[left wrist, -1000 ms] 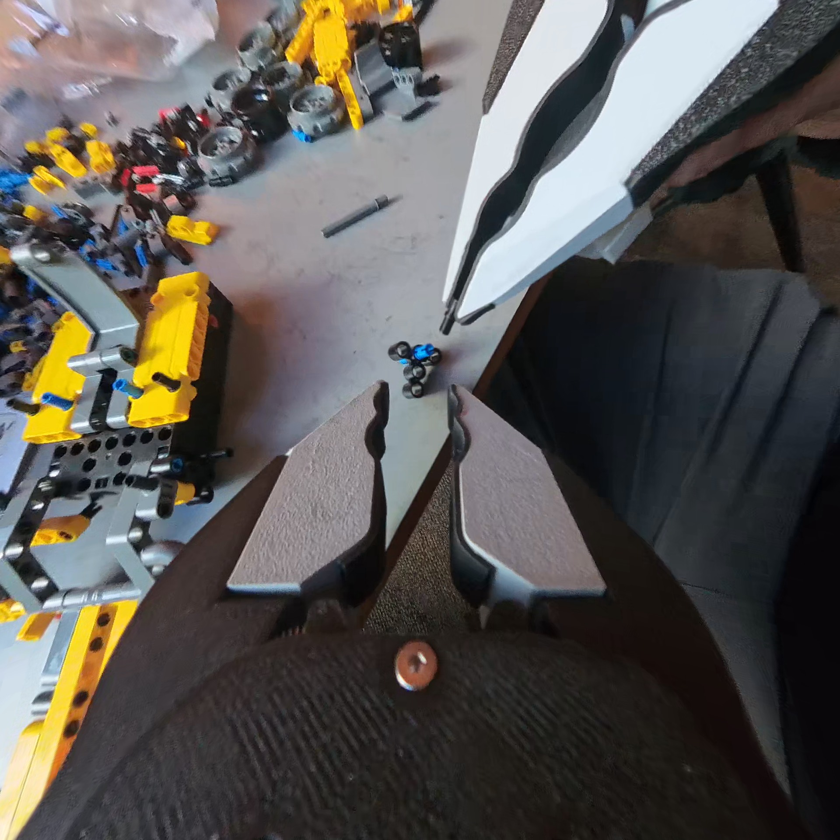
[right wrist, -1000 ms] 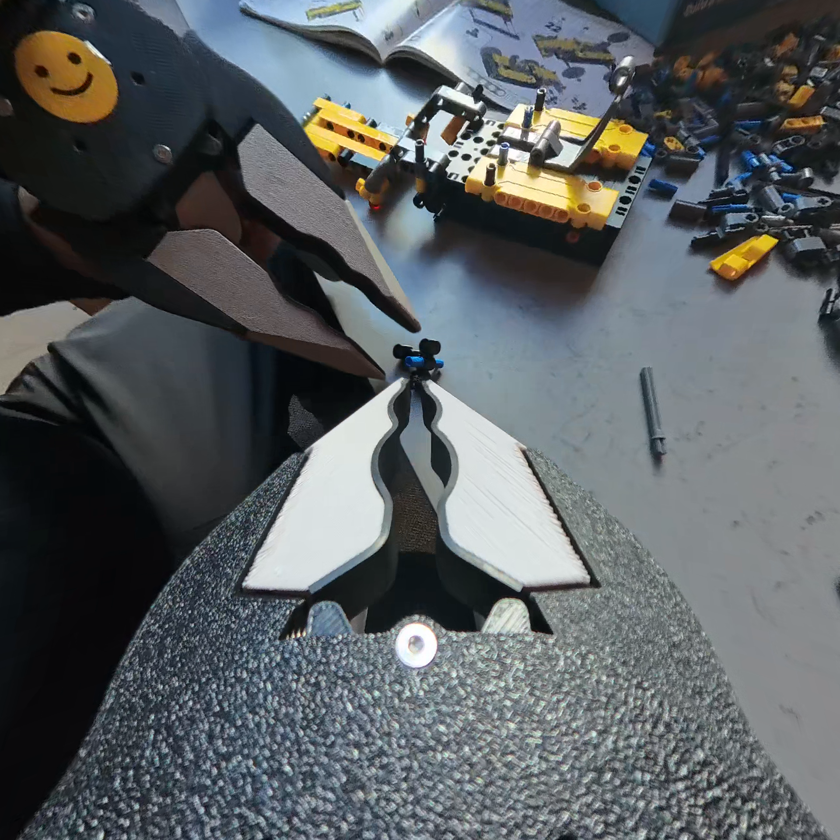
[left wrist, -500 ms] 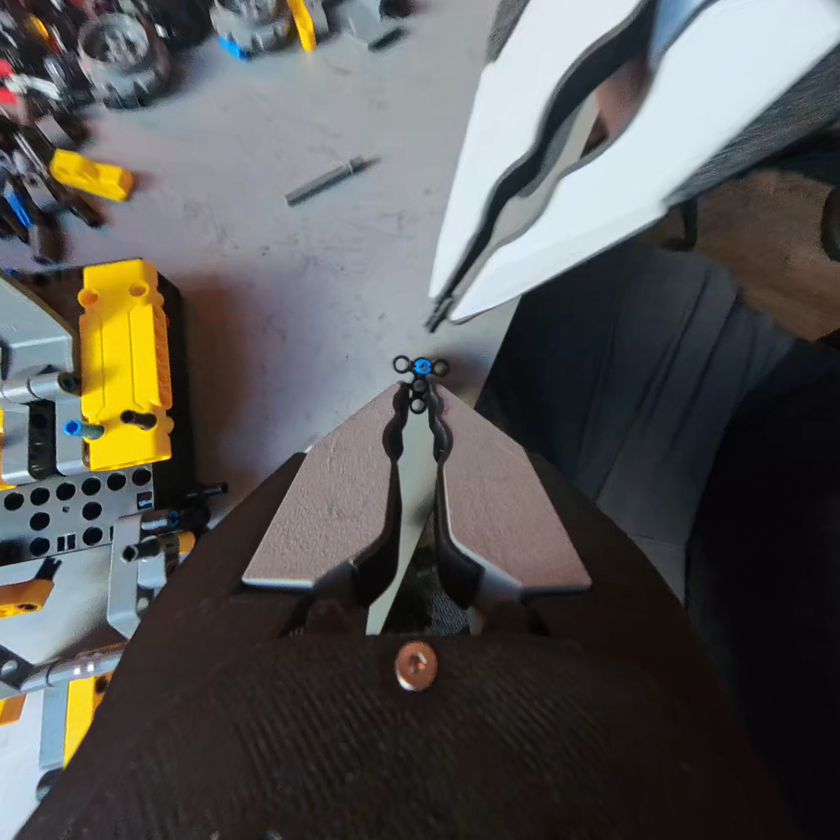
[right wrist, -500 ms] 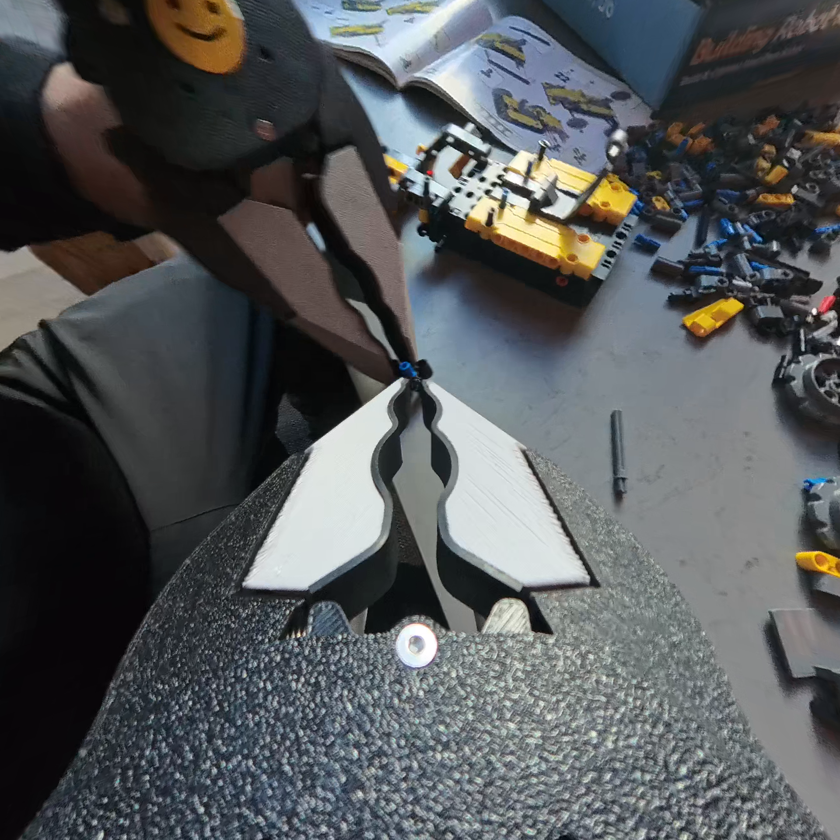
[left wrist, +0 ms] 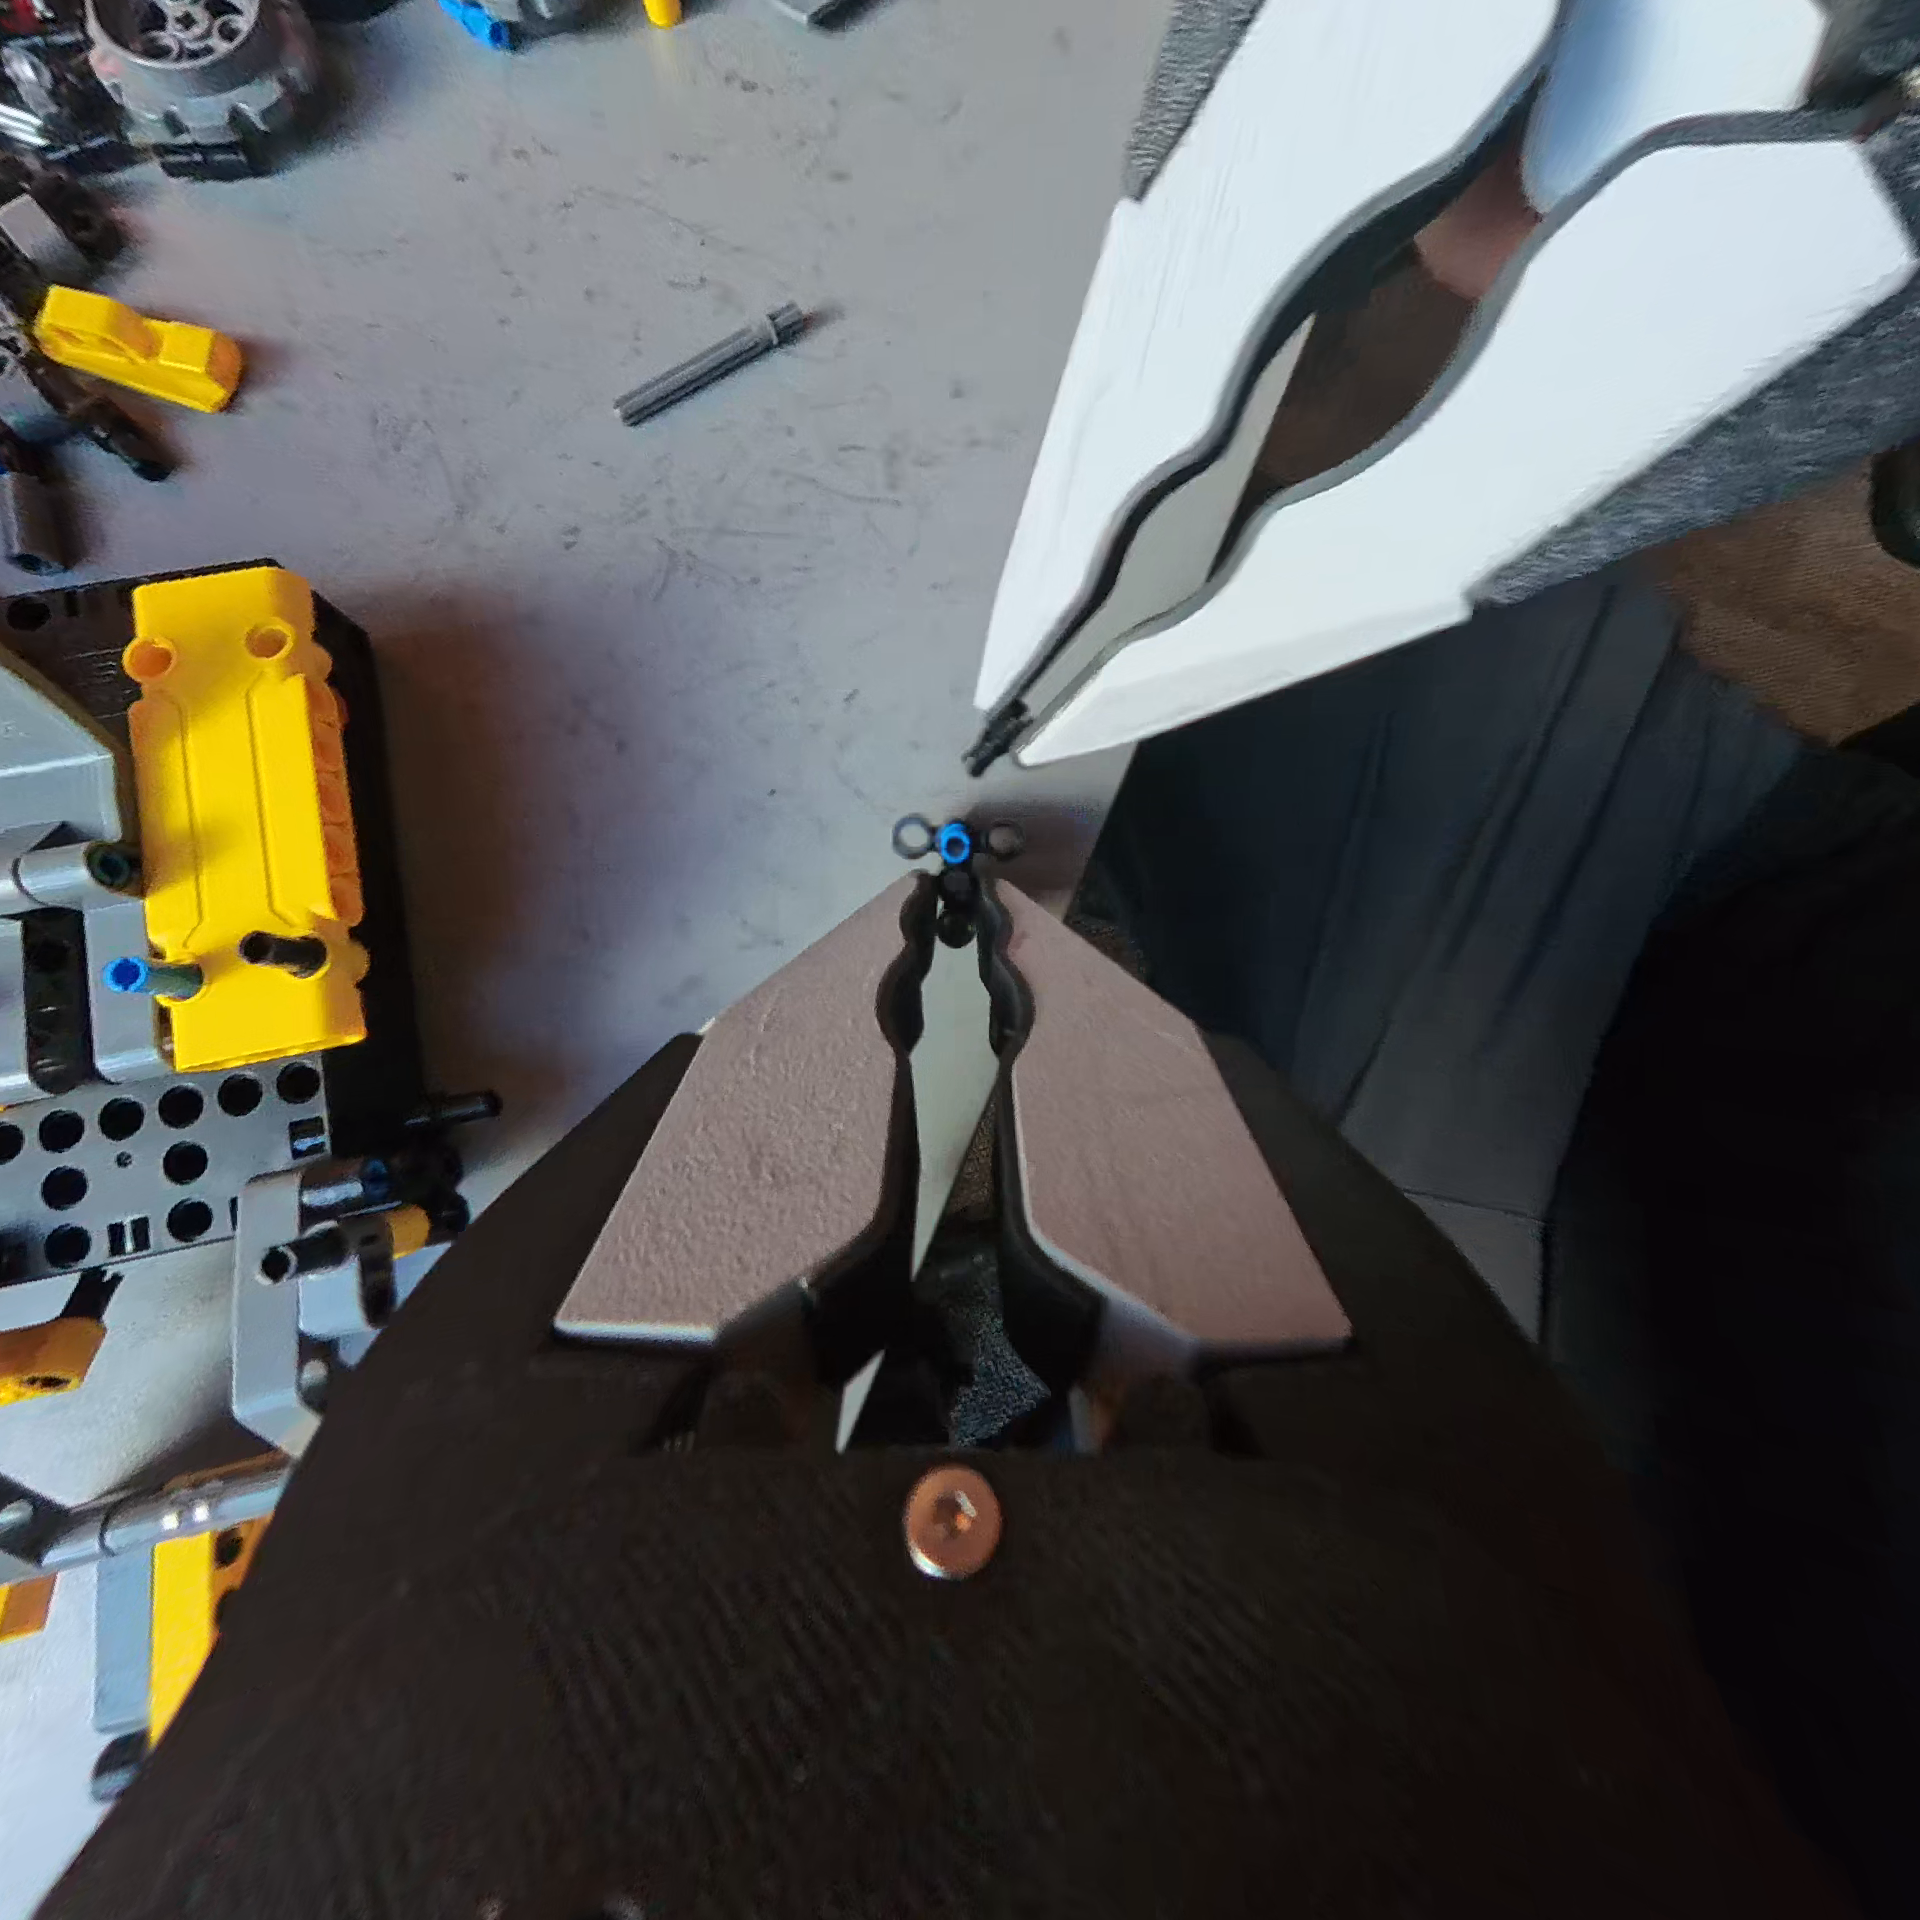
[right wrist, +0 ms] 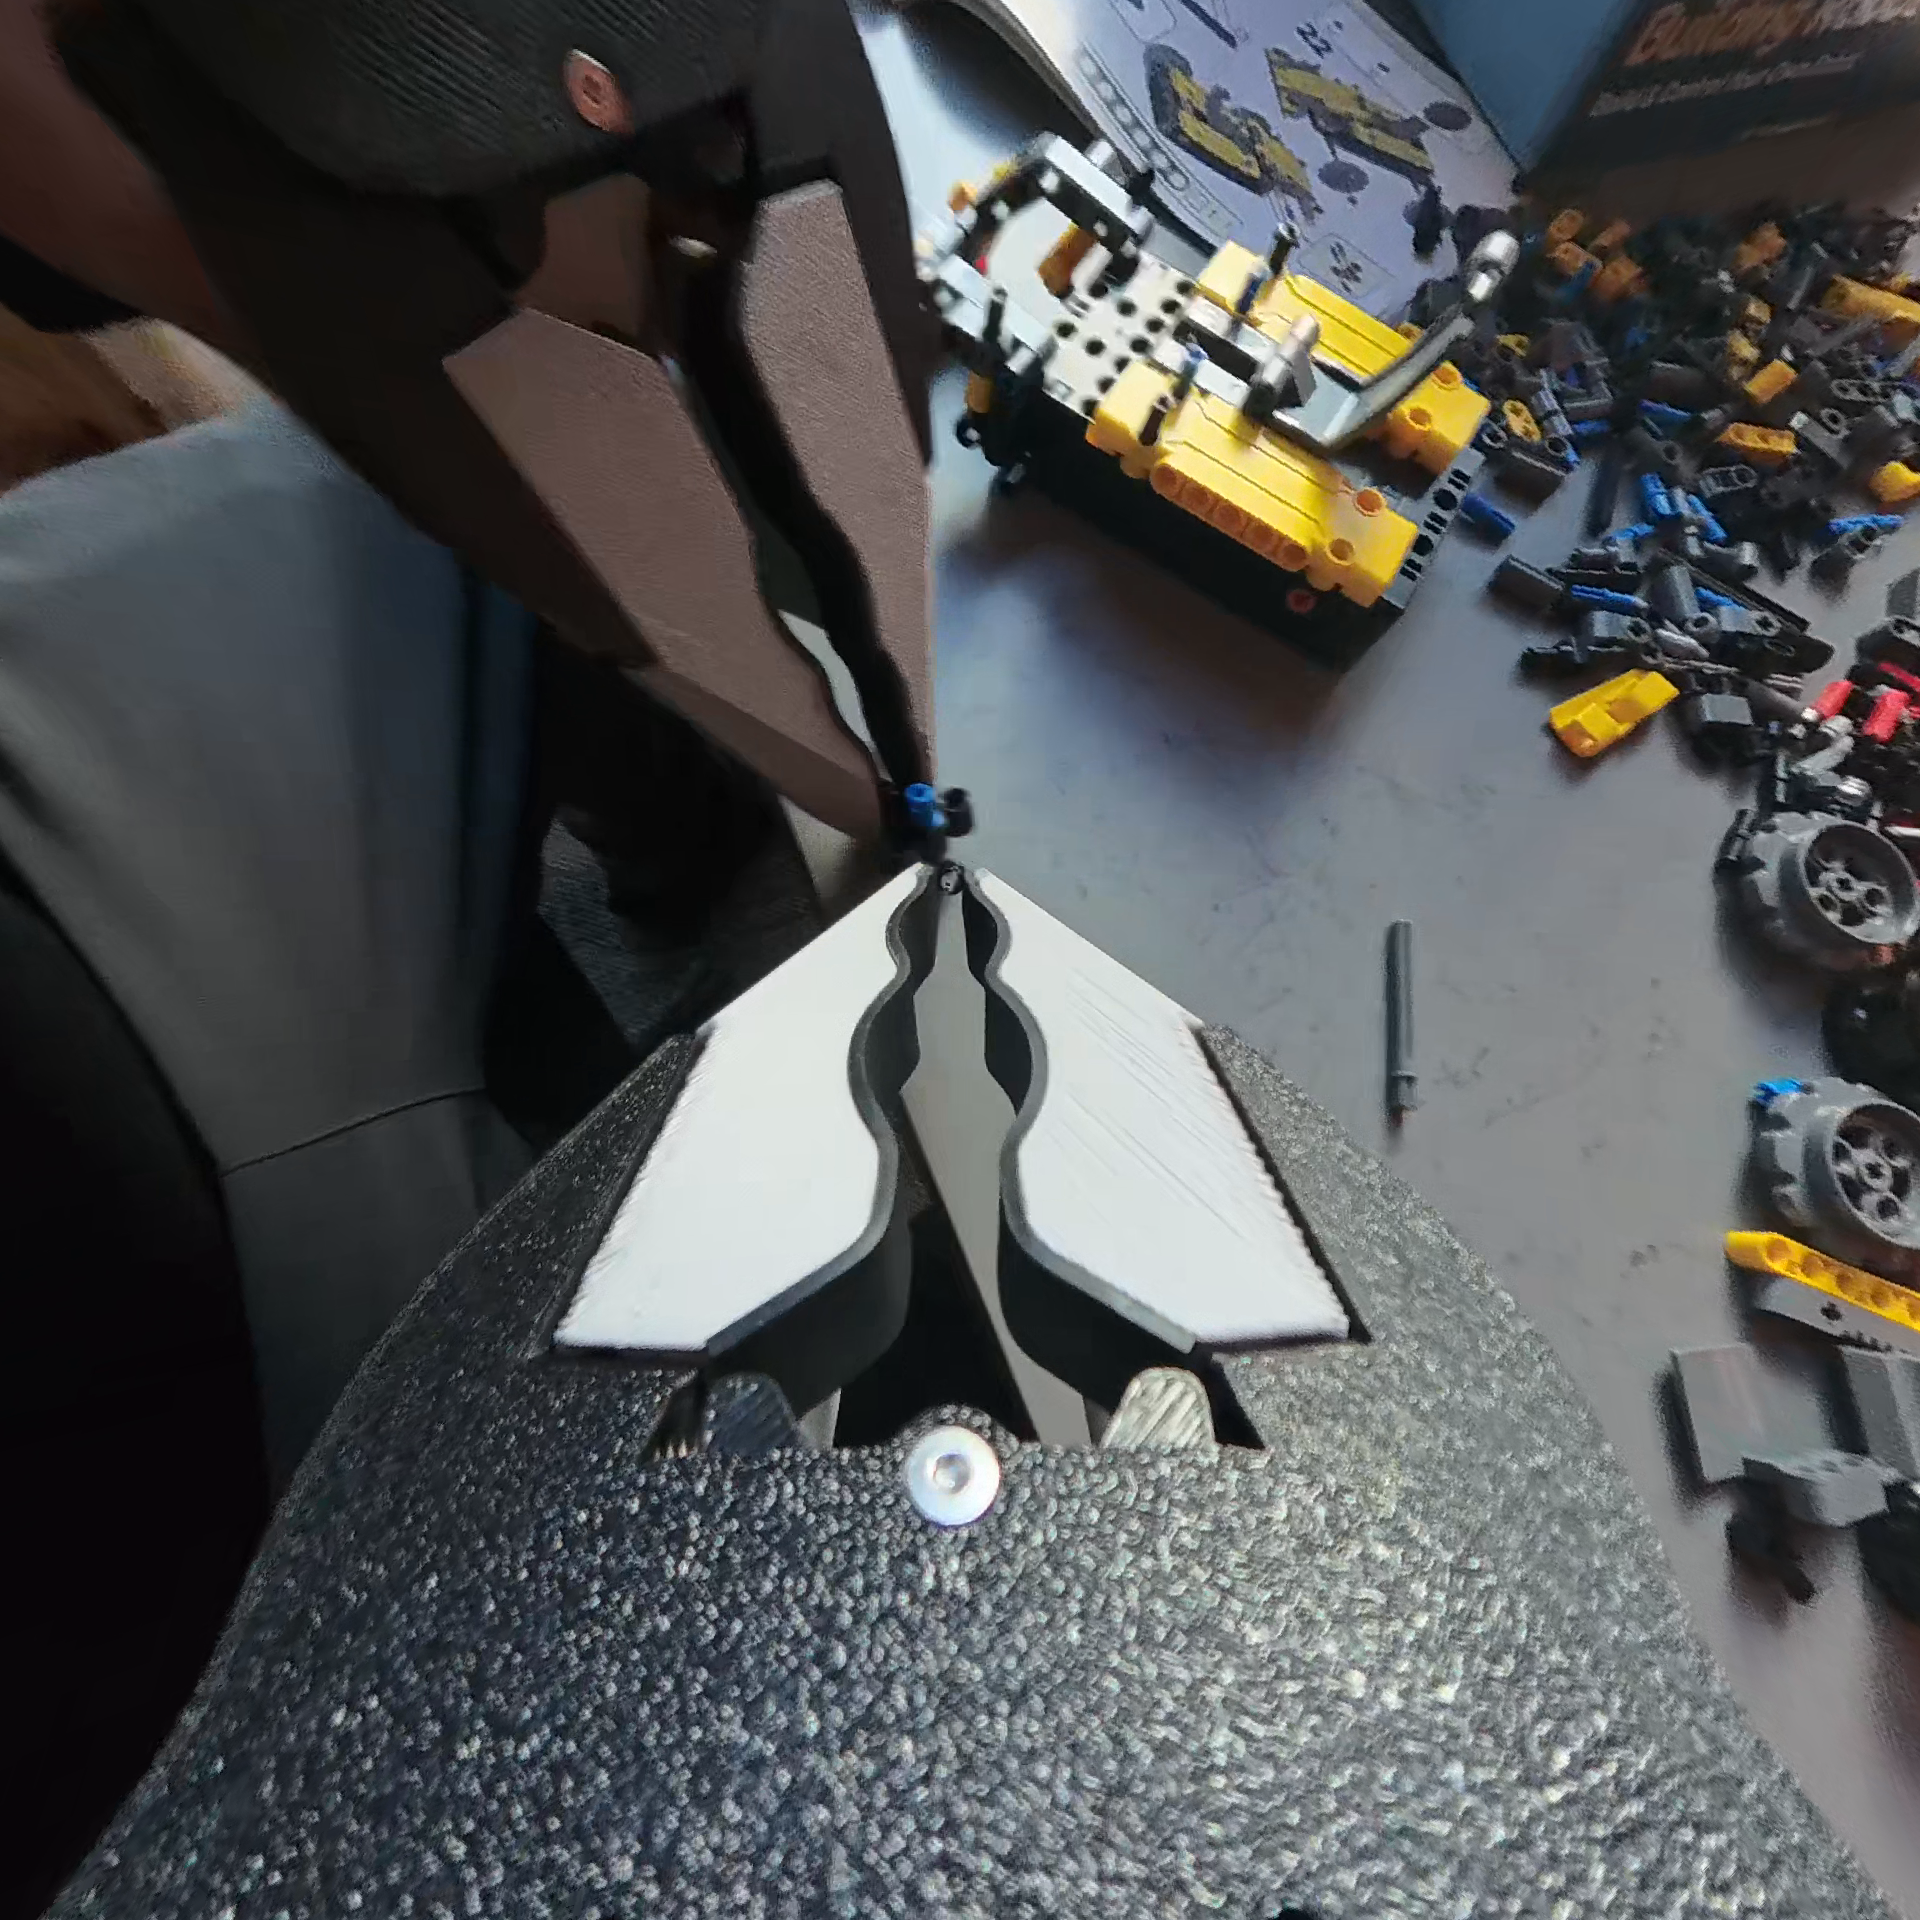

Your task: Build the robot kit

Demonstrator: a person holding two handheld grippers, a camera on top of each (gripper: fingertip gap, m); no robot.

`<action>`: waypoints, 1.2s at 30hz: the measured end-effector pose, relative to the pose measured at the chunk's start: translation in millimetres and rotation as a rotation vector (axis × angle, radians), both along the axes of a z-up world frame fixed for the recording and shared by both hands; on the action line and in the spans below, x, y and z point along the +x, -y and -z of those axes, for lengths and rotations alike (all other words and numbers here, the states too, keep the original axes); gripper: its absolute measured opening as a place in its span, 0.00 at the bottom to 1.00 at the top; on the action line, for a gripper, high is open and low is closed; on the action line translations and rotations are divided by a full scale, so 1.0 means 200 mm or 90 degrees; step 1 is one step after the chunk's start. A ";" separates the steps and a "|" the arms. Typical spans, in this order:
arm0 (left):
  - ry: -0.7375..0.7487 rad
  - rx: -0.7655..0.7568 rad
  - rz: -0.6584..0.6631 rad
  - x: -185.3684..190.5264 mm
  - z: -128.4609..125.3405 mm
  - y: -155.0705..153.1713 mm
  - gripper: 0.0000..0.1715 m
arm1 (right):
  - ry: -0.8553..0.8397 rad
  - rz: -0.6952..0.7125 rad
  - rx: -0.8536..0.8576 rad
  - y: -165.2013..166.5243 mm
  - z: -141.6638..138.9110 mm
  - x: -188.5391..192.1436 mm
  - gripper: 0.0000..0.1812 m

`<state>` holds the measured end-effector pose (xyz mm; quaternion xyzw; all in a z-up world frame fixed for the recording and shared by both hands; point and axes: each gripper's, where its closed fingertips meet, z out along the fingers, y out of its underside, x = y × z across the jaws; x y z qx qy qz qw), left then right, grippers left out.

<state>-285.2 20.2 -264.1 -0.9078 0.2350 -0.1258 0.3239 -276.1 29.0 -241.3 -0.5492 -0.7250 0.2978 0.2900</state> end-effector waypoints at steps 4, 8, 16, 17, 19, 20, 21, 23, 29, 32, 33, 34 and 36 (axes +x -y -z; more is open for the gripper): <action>0.010 -0.007 0.000 0.00 0.00 0.00 0.02 | -0.010 -0.026 -0.020 0.07 -0.03 0.00 0.02; -0.003 -0.003 0.013 0.02 0.00 0.01 0.02 | 0.004 -0.017 -0.012 0.04 0.00 0.00 0.02; -0.017 0.026 -0.002 0.02 -0.02 0.00 0.04 | 0.011 0.004 0.005 0.01 0.01 0.00 0.02; -0.024 0.028 0.000 0.02 -0.02 0.00 0.04 | 0.010 0.005 -0.001 0.01 0.01 -0.01 0.02; -0.030 0.033 0.005 0.03 0.00 0.00 0.06 | 0.008 0.008 -0.005 0.00 0.01 -0.01 0.02; -0.032 0.041 0.008 0.03 0.00 -0.01 0.07 | 0.008 0.010 -0.007 0.00 0.01 -0.01 0.02; -0.038 0.053 0.009 0.03 0.00 -0.02 0.07 | 0.009 0.011 -0.009 -0.01 0.01 -0.01 0.02; -0.065 0.078 0.009 0.01 0.00 -0.03 0.03 | 0.012 0.009 -0.018 -0.01 0.01 0.00 0.02; -0.084 0.114 0.022 0.02 -0.01 -0.04 0.03 | 0.015 -0.006 -0.032 -0.01 -0.01 0.02 0.02; -0.090 0.107 0.020 0.02 0.00 -0.05 0.03 | 0.021 -0.017 0.012 -0.01 -0.02 0.03 0.02; -0.091 0.108 0.023 0.02 -0.01 -0.05 0.03 | 0.027 -0.016 0.030 -0.01 -0.01 0.03 0.02; -0.094 0.113 0.024 0.02 -0.01 -0.06 0.03 | 0.037 -0.018 0.036 -0.01 0.00 0.03 0.02; -0.108 0.118 0.027 0.02 -0.02 -0.06 0.03 | 0.040 -0.014 0.036 -0.01 0.01 0.03 0.02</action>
